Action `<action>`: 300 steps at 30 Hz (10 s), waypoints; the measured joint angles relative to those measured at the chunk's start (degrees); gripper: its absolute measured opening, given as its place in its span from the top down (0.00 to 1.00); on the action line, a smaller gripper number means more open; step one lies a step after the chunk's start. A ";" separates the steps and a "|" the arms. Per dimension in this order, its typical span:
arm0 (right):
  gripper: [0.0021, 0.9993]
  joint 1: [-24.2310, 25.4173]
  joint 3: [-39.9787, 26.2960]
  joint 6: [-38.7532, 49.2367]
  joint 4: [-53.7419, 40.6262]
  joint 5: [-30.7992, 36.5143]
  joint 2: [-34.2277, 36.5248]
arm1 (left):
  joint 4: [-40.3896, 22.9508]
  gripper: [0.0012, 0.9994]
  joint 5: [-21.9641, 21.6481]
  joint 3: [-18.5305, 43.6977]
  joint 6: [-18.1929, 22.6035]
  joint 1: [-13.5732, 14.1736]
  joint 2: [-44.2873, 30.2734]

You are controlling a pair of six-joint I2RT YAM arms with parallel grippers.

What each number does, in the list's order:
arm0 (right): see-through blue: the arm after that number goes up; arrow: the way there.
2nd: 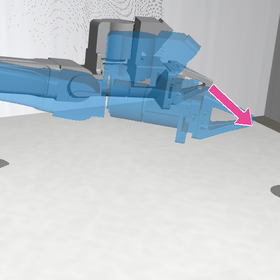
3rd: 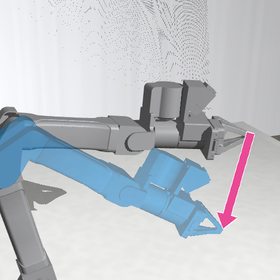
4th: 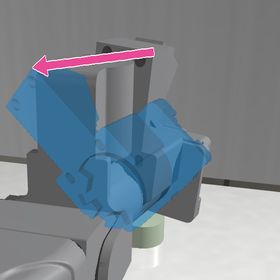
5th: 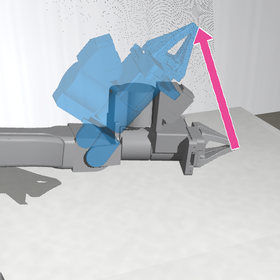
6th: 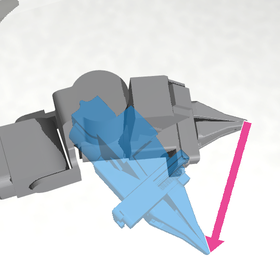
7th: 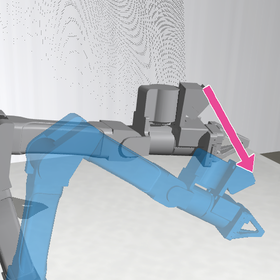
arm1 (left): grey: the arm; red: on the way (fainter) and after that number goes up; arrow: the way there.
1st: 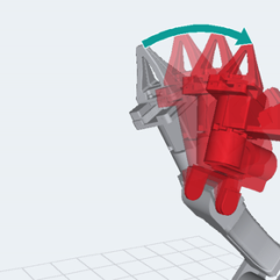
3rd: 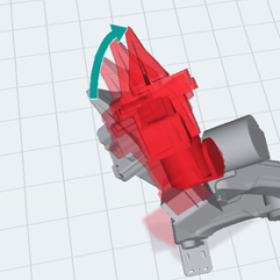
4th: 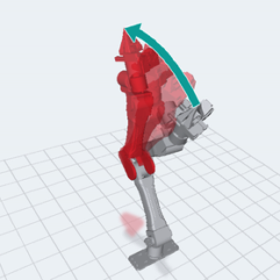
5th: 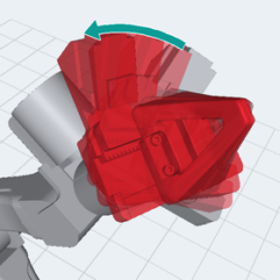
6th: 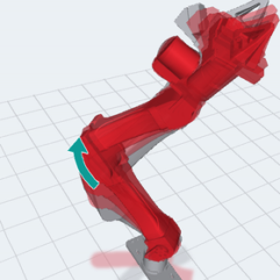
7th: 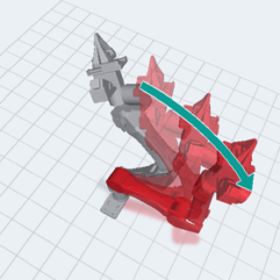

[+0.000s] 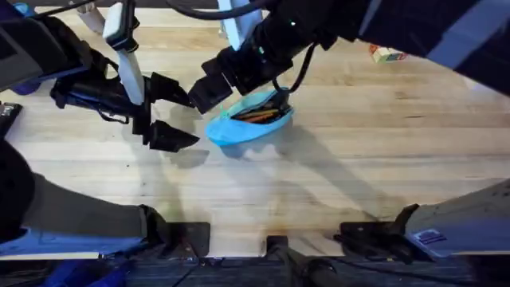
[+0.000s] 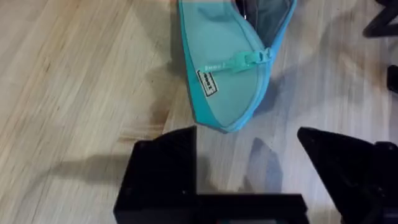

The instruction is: Unzip the bag, pick up the pens from the table one at a time and place them inside, then zip the bag closed.

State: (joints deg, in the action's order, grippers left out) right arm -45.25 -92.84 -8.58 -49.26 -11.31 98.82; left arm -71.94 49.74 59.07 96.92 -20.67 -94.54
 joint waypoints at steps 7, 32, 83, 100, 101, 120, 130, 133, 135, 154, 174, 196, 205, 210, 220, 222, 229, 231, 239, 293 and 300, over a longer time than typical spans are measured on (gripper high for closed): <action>0.00 0.00 -0.02 -1.97 2.74 0.00 3.66 | 0.00 0.02 0.00 0.00 0.00 0.00 0.00; 0.46 0.44 -0.04 -6.29 4.49 1.71 13.71 | -0.02 0.02 0.00 0.00 0.00 0.00 -0.02; 0.97 -0.11 -0.04 -6.40 5.49 0.98 4.97 | -2.05 0.00 1.45 0.00 0.17 0.00 -0.01; 0.97 -0.11 -0.04 -6.40 5.52 0.98 4.97 | 2.78 0.00 4.83 0.00 0.16 5.35 -3.08; 0.97 -0.11 -0.04 -6.40 5.52 0.98 4.97 | 3.57 0.01 4.97 0.00 0.19 6.23 -3.68; 0.97 0.47 -0.04 -6.40 5.24 1.23 4.97 | 7.73 0.94 7.98 -0.04 0.18 9.60 -7.10; 0.97 8.98 -0.04 -3.98 -1.12 2.11 4.97 | 7.88 0.96 8.96 -0.07 0.18 9.60 -7.10; 0.97 13.73 -0.04 -2.26 -4.22 2.68 4.97 | 8.11 0.96 8.96 -0.11 0.19 9.60 -7.10; 0.97 17.20 -0.04 -1.23 -5.41 2.96 4.97 | 8.31 0.96 8.96 -0.11 0.18 9.60 -7.10; 0.97 25.77 -0.11 0.31 -6.56 1.76 4.97 | 8.55 0.96 8.96 -0.22 0.19 9.60 -7.10; 0.00 15.73 -3.89 1.41 -7.79 -0.31 -3.20 | 8.57 0.41 9.68 -0.22 0.33 9.60 -7.09; 0.00 11.81 -3.89 -7.36 -6.96 -0.35 -3.18 | -1.67 0.01 5.92 5.14 0.20 4.56 -7.09; 0.00 6.77 -3.89 -23.64 -5.85 -0.52 -3.18 | -5.97 0.01 2.44 9.46 0.17 -0.13 -7.08; 0.00 3.96 -3.89 -27.25 -5.90 -0.52 -2.83 | -6.10 0.00 0.80 9.46 0.19 -0.88 -7.08; 0.00 0.81 -3.89 -29.14 -5.70 -0.51 1.69 | -6.05 0.01 -1.54 9.46 0.18 -0.92 -7.08; 0.00 0.81 -3.89 -29.20 -5.65 -0.52 1.69 | -6.05 0.01 -1.62 9.46 0.18 -0.92 -7.08; 0.00 0.81 -3.89 -29.44 -4.67 -0.50 1.69 | -6.05 0.01 -1.62 9.46 0.19 -0.92 -7.08; 0.00 0.81 -3.89 -29.59 -4.41 -0.50 1.90 | -6.05 0.01 -1.62 9.46 0.20 -0.92 -7.08; 0.00 0.81 -3.89 -30.86 -3.55 -0.43 5.55 | -6.05 0.01 -1.62 9.46 0.19 -0.92 -7.08; 0.54 -2.84 -3.89 -27.23 -3.01 9.78 12.67 | -6.05 0.01 -1.62 9.46 0.18 -0.92 -7.08; 0.79 -2.84 -3.89 -27.15 -3.14 10.23 13.10 | -6.05 0.01 -1.62 9.46 0.17 -0.92 -7.08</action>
State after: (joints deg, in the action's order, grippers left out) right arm -48.10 -96.73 -35.73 -52.40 -1.08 111.92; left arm -78.00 48.12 68.53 97.10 -21.58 -101.62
